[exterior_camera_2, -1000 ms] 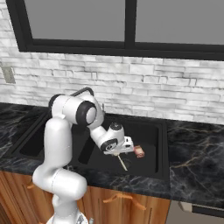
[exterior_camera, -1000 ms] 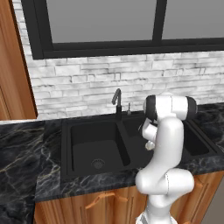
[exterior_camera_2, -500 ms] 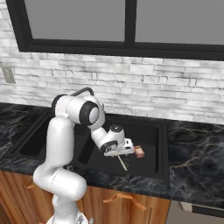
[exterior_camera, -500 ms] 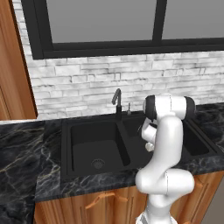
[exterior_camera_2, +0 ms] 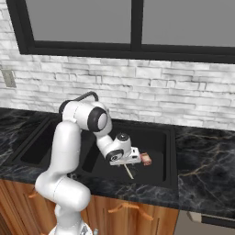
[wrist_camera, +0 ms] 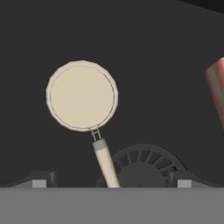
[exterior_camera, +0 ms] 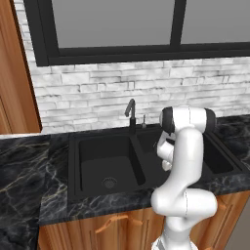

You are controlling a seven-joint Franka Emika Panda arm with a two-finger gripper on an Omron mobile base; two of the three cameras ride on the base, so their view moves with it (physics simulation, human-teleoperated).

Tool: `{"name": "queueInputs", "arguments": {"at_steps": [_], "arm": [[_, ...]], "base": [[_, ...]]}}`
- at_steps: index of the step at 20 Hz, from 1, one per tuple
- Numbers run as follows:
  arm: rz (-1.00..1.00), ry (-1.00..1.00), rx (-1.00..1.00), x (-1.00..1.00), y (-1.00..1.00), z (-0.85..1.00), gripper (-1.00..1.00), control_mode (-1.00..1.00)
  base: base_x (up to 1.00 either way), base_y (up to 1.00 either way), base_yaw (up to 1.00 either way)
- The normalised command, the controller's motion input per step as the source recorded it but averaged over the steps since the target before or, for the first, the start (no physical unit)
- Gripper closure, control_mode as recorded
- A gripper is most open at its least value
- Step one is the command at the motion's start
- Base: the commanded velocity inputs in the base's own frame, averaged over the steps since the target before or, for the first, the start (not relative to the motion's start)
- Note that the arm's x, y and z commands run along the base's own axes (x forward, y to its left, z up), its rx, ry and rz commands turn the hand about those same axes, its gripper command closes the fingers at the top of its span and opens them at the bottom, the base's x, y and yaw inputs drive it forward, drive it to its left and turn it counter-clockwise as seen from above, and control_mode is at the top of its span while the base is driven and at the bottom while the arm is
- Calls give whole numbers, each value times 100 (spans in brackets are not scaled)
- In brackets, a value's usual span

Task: Pick up the bar soap and dish brush from the sink, and place them back in the cabinet, and close the cabinet doors.

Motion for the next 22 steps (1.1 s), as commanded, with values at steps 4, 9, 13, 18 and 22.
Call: {"name": "queueInputs", "arguments": {"at_steps": [4, 9, 13, 18, 22], "arm": [[0, 0, 0, 5, -1, -20, -100, -100], [0, 0, 0, 4, -1, -19, -100, -100], [0, 0, 0, 8, -2, -18, -100, -100], [0, 0, 0, 10, -9, -14, -100, -100], [0, 0, 0, 5, -3, -12, -100, -100]], "base": [[0, 0, 0], [0, 0, 0], [0, 0, 0], [0, 0, 0], [0, 0, 0]]}}
